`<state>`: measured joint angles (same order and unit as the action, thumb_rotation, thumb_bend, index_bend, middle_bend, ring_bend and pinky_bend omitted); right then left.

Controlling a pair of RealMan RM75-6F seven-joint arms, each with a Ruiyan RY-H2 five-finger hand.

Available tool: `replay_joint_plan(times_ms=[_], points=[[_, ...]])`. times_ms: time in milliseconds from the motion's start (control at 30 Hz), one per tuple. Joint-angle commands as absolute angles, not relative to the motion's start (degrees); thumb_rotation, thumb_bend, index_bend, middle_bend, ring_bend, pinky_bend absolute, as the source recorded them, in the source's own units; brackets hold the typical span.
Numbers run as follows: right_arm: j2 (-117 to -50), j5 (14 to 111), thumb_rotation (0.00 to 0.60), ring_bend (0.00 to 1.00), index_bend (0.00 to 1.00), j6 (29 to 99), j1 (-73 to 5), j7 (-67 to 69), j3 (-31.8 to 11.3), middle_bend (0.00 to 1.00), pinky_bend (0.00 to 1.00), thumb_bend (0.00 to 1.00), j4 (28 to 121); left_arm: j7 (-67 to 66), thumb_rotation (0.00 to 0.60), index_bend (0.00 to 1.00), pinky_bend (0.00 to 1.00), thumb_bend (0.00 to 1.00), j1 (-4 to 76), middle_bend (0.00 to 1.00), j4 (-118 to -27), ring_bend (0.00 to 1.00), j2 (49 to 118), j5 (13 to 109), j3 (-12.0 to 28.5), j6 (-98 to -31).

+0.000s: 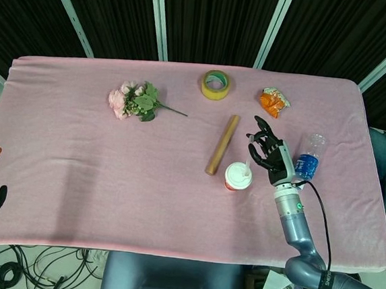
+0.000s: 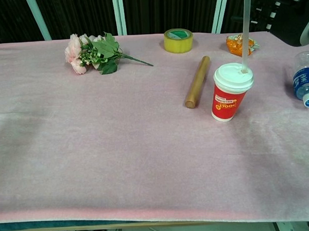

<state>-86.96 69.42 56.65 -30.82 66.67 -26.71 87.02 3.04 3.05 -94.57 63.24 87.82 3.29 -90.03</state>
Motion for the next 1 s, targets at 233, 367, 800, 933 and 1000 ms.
replay_joint_plan(times_ms=[233,367,800,933,1000], points=[[-87.7,69.4,0.600,0.02,0.64,56.5,-31.0,67.3,-26.6,0.08,0.19,0.37,85.8,3.1,0.600,0.07,0.00,0.48,3.1,0.03,-94.6,0.00,63.2,87.8,3.3,-90.0],[-87.8,69.5,0.600,0.02,0.64,56.6,-30.9,67.7,-26.5,0.08,0.19,0.37,85.4,3.1,0.600,0.07,0.00,0.48,3.1,0.03,-94.6,0.00,63.2,87.8,3.3,-90.0],[-89.1,71.3,0.600,0.02,0.64,57.1,-30.4,70.4,-25.3,0.08,0.19,0.37,83.4,3.1,0.600,0.07,0.00,0.48,3.0,0.03,-94.5,0.00,63.2,87.8,3.3,-90.0],[-89.8,71.9,0.600,0.02,0.64,57.3,-30.4,71.4,-24.8,0.08,0.19,0.37,82.4,3.2,0.600,0.07,0.00,0.48,3.0,0.03,-94.4,0.00,63.2,87.8,3.3,-90.0],[-90.1,72.4,0.600,0.02,0.64,57.5,-30.4,72.1,-24.6,0.08,0.19,0.37,81.9,3.1,0.600,0.07,0.00,0.48,3.1,0.03,-94.5,0.00,63.2,87.8,3.3,-90.0]])
